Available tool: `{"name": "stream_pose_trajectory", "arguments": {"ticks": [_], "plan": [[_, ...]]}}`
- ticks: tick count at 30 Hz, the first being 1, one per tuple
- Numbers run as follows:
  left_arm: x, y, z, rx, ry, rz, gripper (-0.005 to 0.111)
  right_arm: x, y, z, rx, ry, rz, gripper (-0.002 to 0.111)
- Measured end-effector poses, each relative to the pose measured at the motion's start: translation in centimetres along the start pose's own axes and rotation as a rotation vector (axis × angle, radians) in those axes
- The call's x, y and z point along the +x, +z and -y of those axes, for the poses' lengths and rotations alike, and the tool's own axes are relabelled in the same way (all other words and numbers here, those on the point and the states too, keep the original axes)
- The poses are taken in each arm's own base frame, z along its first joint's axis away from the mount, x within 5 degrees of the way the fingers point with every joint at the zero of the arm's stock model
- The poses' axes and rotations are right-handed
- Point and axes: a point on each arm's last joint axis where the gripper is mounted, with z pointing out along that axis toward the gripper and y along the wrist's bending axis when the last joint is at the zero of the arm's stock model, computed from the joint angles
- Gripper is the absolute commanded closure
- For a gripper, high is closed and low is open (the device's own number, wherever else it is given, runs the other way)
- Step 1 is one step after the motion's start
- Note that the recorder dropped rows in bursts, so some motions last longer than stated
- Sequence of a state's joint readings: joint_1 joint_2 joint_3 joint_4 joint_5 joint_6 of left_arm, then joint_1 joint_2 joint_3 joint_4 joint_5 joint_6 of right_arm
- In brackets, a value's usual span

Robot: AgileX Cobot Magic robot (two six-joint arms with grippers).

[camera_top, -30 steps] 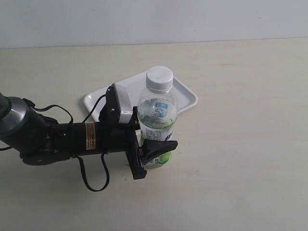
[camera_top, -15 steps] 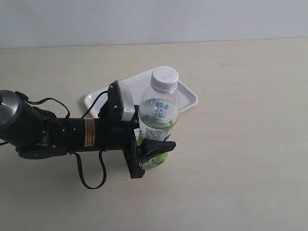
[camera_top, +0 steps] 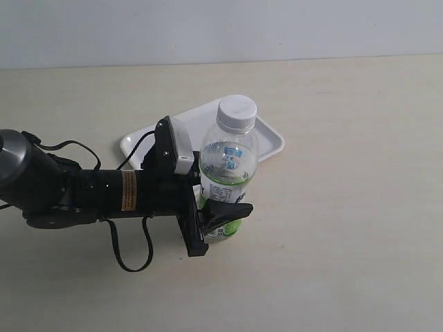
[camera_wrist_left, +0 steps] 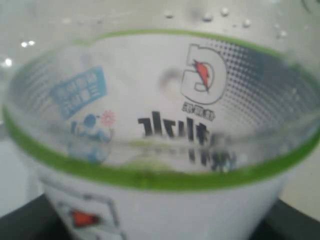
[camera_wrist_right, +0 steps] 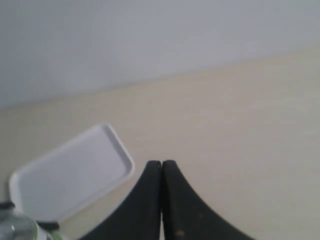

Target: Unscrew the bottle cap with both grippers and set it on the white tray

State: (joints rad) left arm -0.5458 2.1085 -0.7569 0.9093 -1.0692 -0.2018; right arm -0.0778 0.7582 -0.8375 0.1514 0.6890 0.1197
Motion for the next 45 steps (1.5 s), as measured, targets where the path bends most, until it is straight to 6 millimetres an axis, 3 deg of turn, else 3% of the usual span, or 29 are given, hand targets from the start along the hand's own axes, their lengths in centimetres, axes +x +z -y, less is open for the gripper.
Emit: {"name": "stream_pose_trajectory", "arguments": {"ticks": [4, 7, 12, 14, 22, 26, 30, 34, 36, 39, 45], "plan": [[0.0, 0.0, 0.0, -0.001, 0.001, 0.0, 0.107, -2.4, 3.2, -0.6, 0.014, -0.097, -0.269, 0.108], [0.0, 0.0, 0.0, -0.001, 0.001, 0.0, 0.107, -3.1, 6.3, -0.9, -0.019, -0.15, -0.481, 0.108], [0.0, 0.0, 0.0, -0.001, 0.004, 0.0, 0.107, -4.0, 8.7, -2.6, -0.2, -0.154, -0.633, 0.108], [0.0, 0.0, 0.0, -0.001, 0.008, 0.0, 0.107, -4.2, 9.4, -4.1, -0.256, -0.19, -0.643, 0.108], [-0.3, -0.1, -0.2, -0.012, -0.01, -0.022, 0.107, -3.5, 11.2, -15.0, -0.439, -0.364, -0.718, 0.108], [-0.7, -0.3, -0.2, -0.009, 0.003, -0.045, 0.107, -3.5, 12.1, -17.1, -0.409, -0.411, -0.708, 0.104], [-0.7, -0.3, -0.1, 0.0, -0.002, -0.055, 0.107, -3.2, 13.1, -18.0, -0.399, -0.426, -0.719, 0.088], [-0.7, -0.4, -0.1, 0.004, -0.004, -0.06, 0.107, -2.7, 14.0, -18.1, -0.386, -0.432, -0.741, 0.056], [-0.7, -0.4, -0.1, 0.002, -0.005, -0.061, 0.107, -2.6, 14.1, -18.1, -0.39, -0.44, -0.745, 0.045], [-0.7, -0.4, -0.1, -0.002, -0.006, -0.064, 0.107, -2.5, 14.1, -18.1, -0.4, -0.462, -0.745, 0.042], [-0.6, -0.4, -0.1, -0.005, -0.009, -0.065, 0.107, -0.2, 14.7, -17.3, -0.407, -0.505, -0.824, 0.042]]}}
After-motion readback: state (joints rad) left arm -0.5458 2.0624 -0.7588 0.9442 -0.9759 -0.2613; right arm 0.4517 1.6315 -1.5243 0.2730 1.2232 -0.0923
